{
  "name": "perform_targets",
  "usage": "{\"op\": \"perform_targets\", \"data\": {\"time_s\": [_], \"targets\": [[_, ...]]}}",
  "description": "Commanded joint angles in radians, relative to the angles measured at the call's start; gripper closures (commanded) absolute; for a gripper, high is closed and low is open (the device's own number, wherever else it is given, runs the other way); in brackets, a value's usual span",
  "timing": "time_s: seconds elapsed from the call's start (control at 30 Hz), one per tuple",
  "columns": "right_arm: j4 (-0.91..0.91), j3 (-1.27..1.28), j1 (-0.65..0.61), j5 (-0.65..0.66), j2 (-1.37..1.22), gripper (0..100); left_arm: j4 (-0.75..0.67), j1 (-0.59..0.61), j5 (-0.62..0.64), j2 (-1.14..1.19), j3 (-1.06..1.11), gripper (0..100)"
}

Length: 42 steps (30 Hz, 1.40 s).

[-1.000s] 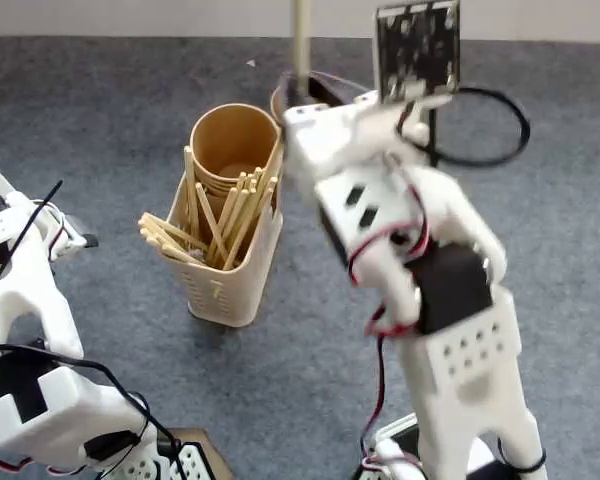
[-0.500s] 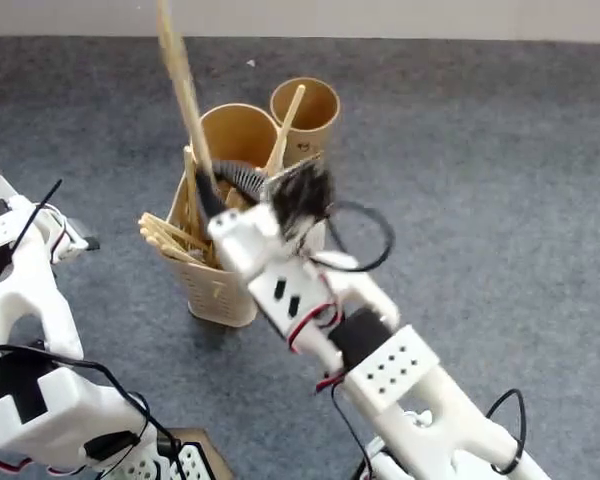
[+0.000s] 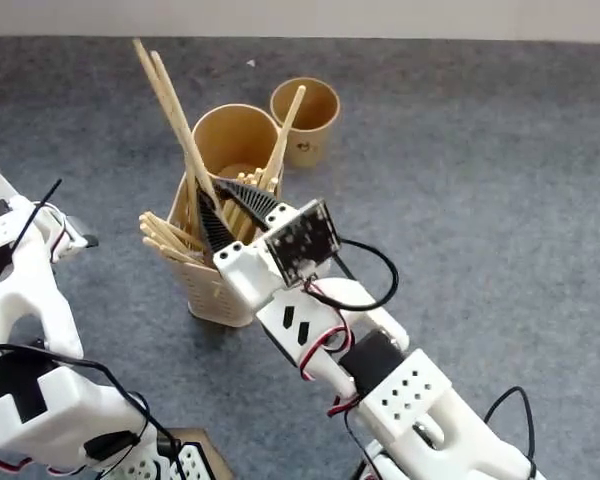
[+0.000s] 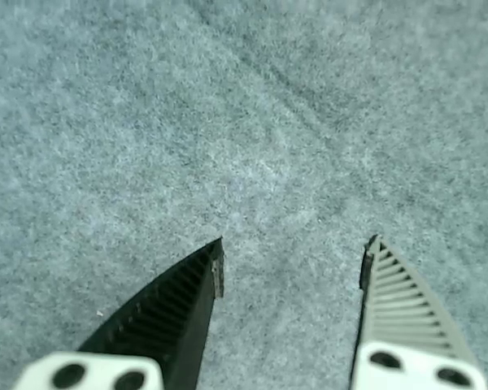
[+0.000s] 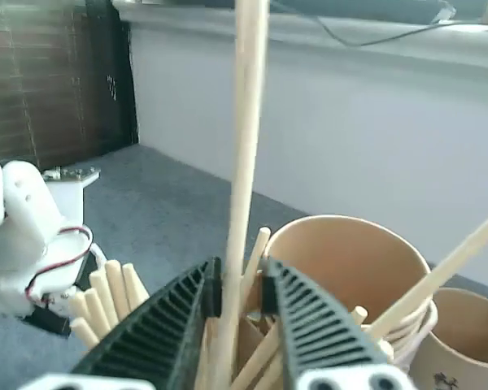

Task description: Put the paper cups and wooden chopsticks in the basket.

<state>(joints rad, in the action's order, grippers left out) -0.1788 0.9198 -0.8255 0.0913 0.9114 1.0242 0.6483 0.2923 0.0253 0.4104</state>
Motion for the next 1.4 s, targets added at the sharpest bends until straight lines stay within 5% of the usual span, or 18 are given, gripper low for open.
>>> {"op": "perform_targets", "data": {"time_s": [0.0,0.27,0.5,0.63,0.77,1.0,1.37], "targets": [[-0.153,-0.137,-0.004,0.055,0.013,80.5,-0.009,-0.015,0.002,-0.018,-0.004,71],[-0.358,-0.437,0.081,0.08,0.015,78.6,-0.006,-0.016,0.002,-0.018,-0.004,71],[-0.852,-0.989,0.197,0.077,0.005,78.6,-0.011,-0.018,0.002,-0.019,-0.021,71],[-1.178,-1.164,0.493,0.063,0.002,78.6,0.064,-0.085,-0.091,-0.027,-0.272,71],[-1.348,-0.967,0.696,0.115,0.01,78.6,0.319,-0.177,-0.206,-0.019,-0.74,71],[-0.911,-0.226,0.745,0.133,0.015,78.6,0.671,-0.372,-0.319,-0.018,-1.438,71],[-0.441,0.343,0.734,0.133,0.005,78.6,0.71,-0.622,-0.334,-0.027,-1.474,71]]}}
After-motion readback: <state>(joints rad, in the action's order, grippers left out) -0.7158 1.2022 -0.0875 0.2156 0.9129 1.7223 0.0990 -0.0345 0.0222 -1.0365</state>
